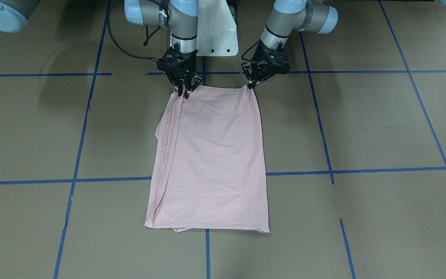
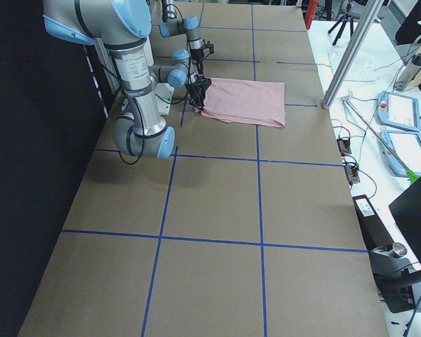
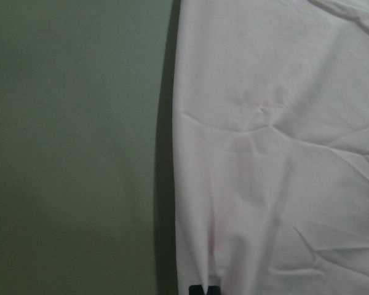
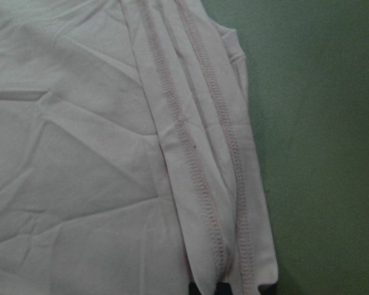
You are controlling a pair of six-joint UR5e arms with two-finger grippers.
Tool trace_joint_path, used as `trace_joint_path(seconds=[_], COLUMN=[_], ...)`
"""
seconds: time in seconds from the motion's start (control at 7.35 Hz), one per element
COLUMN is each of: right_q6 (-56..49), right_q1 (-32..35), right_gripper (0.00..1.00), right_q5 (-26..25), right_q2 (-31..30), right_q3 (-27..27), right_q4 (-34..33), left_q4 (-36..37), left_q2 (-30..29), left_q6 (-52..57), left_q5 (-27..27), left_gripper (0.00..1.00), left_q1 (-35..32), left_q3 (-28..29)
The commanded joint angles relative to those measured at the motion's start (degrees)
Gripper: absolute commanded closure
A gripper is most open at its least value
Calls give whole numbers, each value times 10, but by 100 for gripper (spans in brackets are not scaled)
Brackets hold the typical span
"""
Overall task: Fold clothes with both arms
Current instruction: 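Move the right gripper to the near shirt corner beside the left gripper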
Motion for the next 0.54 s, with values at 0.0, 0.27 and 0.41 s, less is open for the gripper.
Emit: trace_joint_path(seconds=[0.0,0.27,0.41], right_q6=[0,-6,-11], right_q1=[-1,3,5], right_gripper=[100,100,100], right_q5=[0,1,5], right_q2=[0,-4,-27], right_q3=[0,13,59], right_q4=[0,0,-4], left_q4=[0,0,38], left_q2=[-1,-4,-4], left_q6=[0,2,4], left_q5=[0,-3,-9], left_gripper=[100,100,100], left_q1=[0,-2,-4], left_q3=[0,-14,-56])
